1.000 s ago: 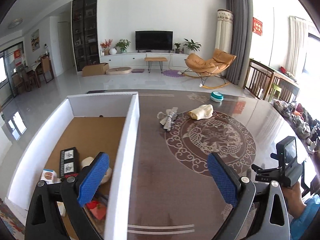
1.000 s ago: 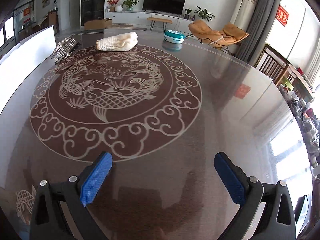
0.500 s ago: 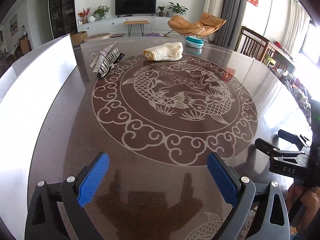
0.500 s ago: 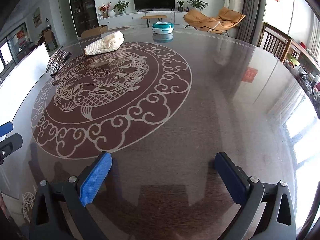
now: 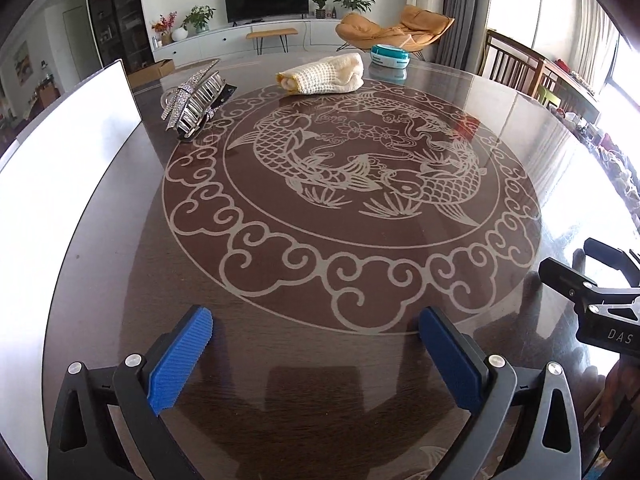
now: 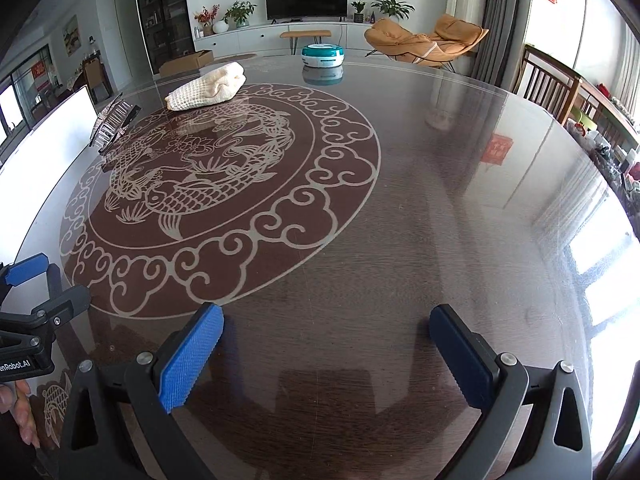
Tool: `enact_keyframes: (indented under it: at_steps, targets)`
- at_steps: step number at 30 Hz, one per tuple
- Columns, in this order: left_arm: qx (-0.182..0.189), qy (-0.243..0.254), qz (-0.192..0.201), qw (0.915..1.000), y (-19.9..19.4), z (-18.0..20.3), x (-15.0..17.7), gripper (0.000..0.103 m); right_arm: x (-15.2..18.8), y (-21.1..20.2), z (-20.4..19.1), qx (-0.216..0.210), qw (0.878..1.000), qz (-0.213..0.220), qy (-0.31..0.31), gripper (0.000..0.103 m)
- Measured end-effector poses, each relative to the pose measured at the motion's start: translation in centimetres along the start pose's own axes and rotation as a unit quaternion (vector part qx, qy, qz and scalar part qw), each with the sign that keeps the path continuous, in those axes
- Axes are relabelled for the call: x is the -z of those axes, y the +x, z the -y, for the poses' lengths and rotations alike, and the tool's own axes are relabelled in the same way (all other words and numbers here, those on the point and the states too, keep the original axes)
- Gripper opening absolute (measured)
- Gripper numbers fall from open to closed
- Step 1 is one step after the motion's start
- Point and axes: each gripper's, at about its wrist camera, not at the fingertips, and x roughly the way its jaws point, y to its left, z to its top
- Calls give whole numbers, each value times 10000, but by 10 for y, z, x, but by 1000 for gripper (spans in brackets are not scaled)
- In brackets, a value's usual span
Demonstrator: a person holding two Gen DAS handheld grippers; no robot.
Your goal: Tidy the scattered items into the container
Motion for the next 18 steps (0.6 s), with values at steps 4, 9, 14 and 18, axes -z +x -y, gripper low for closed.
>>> enact_keyframes:
  at_steps: [4,9,14,18]
  targets:
    - [1,11,0,10000,-1,0,0,103,0,0,0,0,10000,0,1,103]
    - [3,7,0,10000,-1,0,0,103,0,0,0,-1,10000,0,1,103]
    - [1,6,-1,10000,-1,0,-1,103,0,0,0,-1,10000,0,0,103]
    - [-1,5,-1,10000,-1,0,-1,103,0,0,0,-1,10000,-1,0,103]
